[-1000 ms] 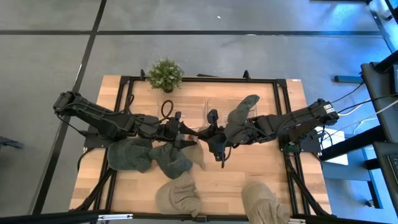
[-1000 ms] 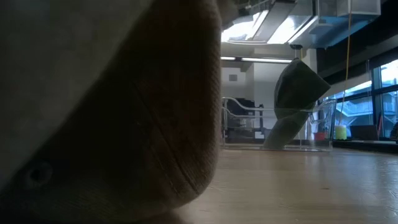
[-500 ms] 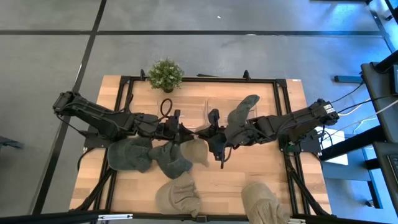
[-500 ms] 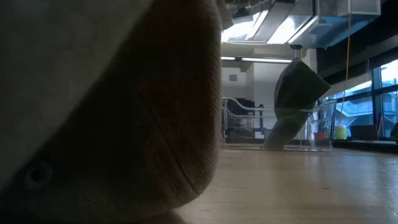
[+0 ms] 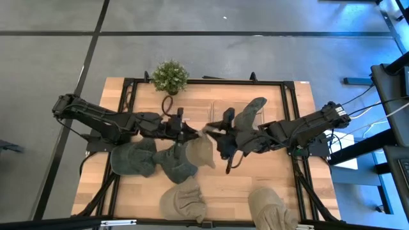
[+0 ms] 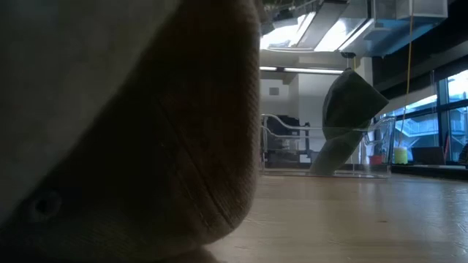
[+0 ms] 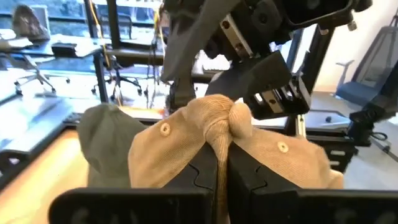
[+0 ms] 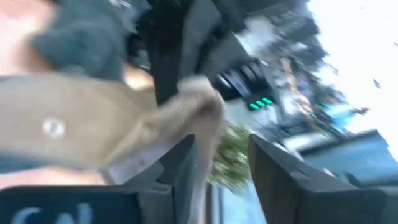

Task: Pick & Place hat
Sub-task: Put the top brown cap into the left transparent bin

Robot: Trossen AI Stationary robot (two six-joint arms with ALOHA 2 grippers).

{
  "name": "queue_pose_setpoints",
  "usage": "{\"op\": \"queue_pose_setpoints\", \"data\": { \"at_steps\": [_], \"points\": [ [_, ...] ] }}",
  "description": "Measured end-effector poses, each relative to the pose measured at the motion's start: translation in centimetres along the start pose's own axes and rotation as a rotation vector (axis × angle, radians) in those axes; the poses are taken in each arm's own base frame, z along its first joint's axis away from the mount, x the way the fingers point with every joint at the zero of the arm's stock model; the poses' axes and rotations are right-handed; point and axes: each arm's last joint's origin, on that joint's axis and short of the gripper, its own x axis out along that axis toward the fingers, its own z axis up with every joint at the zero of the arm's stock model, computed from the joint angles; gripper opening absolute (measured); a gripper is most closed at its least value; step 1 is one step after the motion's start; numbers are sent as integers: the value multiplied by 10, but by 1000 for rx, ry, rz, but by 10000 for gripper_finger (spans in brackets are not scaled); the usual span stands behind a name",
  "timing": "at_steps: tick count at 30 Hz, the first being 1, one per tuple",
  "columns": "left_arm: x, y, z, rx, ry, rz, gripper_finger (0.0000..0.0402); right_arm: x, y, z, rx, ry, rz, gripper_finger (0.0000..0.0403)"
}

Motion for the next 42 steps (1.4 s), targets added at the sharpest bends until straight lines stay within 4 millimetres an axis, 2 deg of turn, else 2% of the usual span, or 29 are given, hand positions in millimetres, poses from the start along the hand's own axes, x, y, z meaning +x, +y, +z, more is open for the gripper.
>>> {"op": "queue_pose_setpoints", "data": {
  "at_steps": [3, 7, 11, 15, 21, 29, 42],
  "points": [
    [-10, 12, 11, 21, -37, 5, 6, -19, -9, 3, 27, -10, -50, 168],
    [-18, 34, 19, 74, -54, 82, 6, -43, -23, 4, 164, -39, -100, 174],
    [-14, 58, 20, 90, -52, 134, 6, -62, -35, -1, 285, -49, -111, 173],
    [-2, 81, 11, 116, -4, 121, 6, -72, -36, -8, 348, -29, -76, 174],
    [16, 115, -7, 91, 72, 91, 6, -72, -32, -16, 404, 31, -51, 173],
    [32, 149, -25, 74, 99, 57, 5, -71, -28, -19, 450, 59, -34, 173],
    [56, 174, -59, 7, 172, 46, 15, -69, -30, -20, 454, 66, -40, 172]
  ]
}}
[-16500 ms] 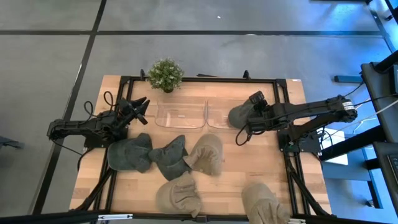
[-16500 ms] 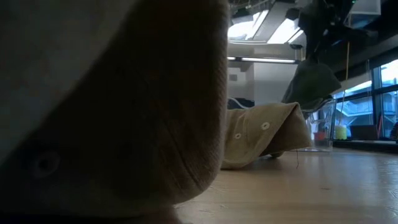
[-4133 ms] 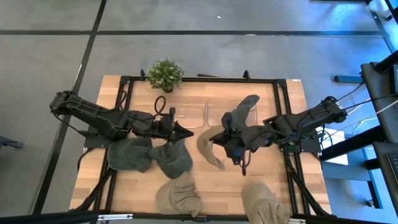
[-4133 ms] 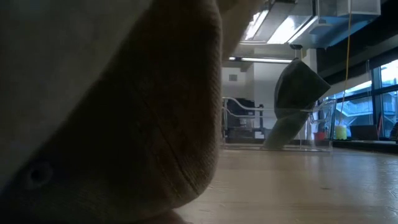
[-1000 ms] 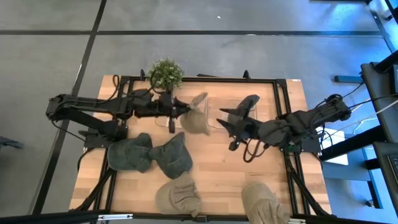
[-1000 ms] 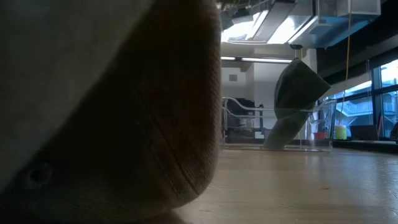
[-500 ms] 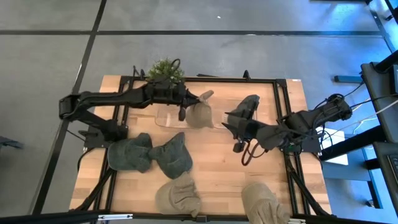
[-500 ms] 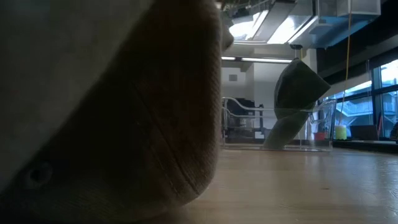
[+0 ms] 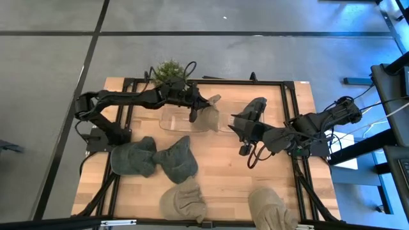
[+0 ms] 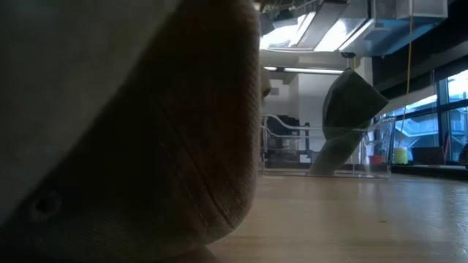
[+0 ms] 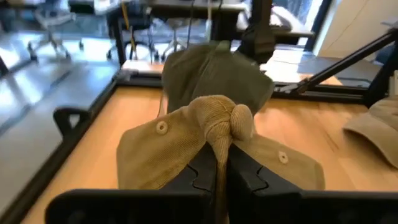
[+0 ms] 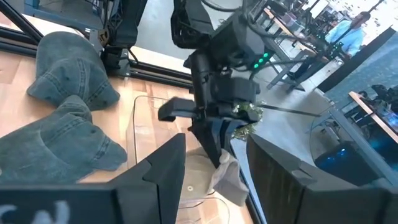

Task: Pick & Place hat
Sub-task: Put the top brown cap into the left transparent bin

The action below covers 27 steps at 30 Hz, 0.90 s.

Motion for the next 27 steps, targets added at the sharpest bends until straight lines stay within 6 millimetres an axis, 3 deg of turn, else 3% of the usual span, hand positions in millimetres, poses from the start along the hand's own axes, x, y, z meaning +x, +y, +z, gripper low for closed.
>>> {"op": "queue_pose_setpoints", "data": {
  "at_steps": [6, 16, 27],
  "points": [
    [7, 5, -9, -56, 35, 11, 35, 2, -2, 0, 12, 4, -8, 172],
    [8, 0, -9, 18, 33, 0, 47, 4, -3, -1, 18, 9, -13, 172],
    [8, -1, -1, 1, -44, 9, 124, 7, 2, -6, -4, 30, -10, 172]
  ]
}}
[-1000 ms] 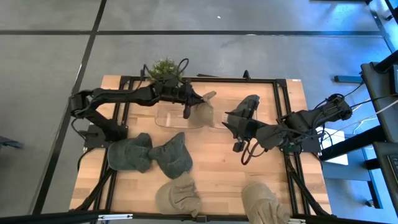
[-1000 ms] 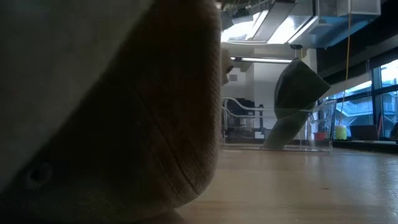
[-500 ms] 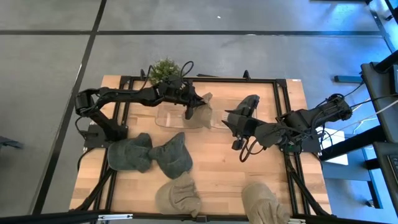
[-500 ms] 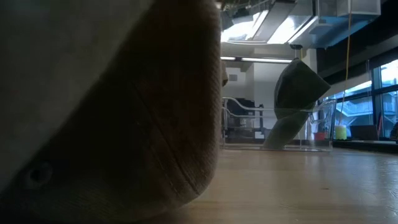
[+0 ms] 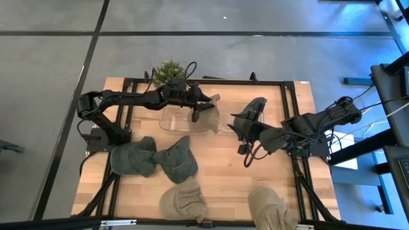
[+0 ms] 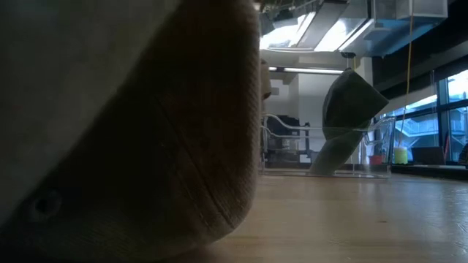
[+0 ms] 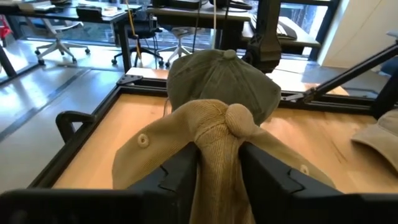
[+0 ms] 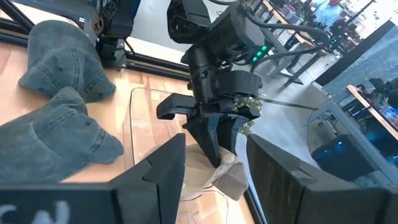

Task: Pick & Place hat
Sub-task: Put the top brown cap into the left transparent bin

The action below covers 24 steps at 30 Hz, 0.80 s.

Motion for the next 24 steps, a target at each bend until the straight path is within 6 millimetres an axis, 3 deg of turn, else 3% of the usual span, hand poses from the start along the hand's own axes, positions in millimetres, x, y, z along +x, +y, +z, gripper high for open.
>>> {"op": "queue_pose_setpoints", "data": {
  "at_steps": [12, 19, 24],
  "points": [
    [0, 1, 0, 6, 0, 3, 141, 2, 0, 1, 66, -3, 47, 172],
    [-1, 1, 0, -16, -1, 2, 157, -1, -10, 1, 276, -10, 10, 172],
    [-1, 1, 0, -16, 12, 2, 176, -5, -14, 1, 296, -19, 35, 172]
  ]
}}
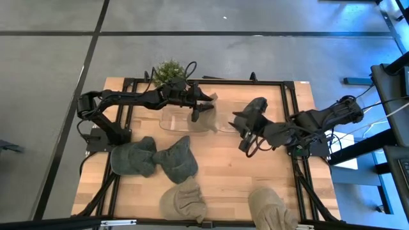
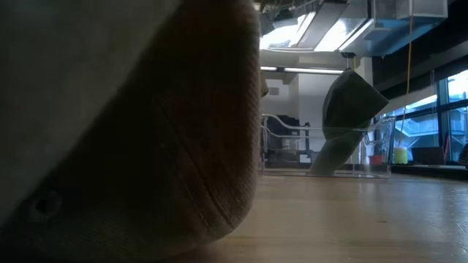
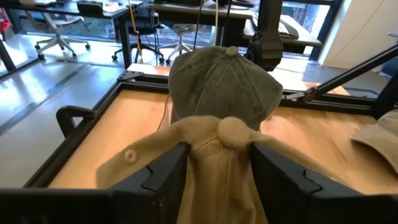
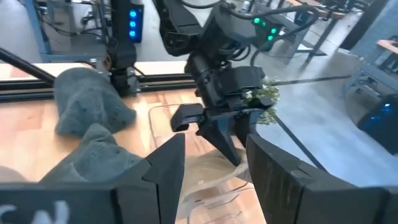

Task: Pick & Place hat
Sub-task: Put the top brown cap into the left transparent bin, then adjust the black cap on the right transparent bin

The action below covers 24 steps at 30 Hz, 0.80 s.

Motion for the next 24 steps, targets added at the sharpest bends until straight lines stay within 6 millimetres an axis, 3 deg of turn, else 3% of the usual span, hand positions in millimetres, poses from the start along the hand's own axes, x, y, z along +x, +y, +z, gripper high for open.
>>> {"op": "queue_pose_setpoints", "data": {
  "at_steps": [11, 18, 24],
  "points": [
    [-11, 1, 1, -5, 64, 13, 209, -1, -1, -3, 9, 22, -5, 172],
    [-41, -4, 31, -21, -51, 29, 206, 1, -13, -11, 225, 105, -42, 172],
    [-74, -18, 51, -29, -89, 69, 206, -2, -21, -31, 368, 351, 9, 172]
  ]
}}
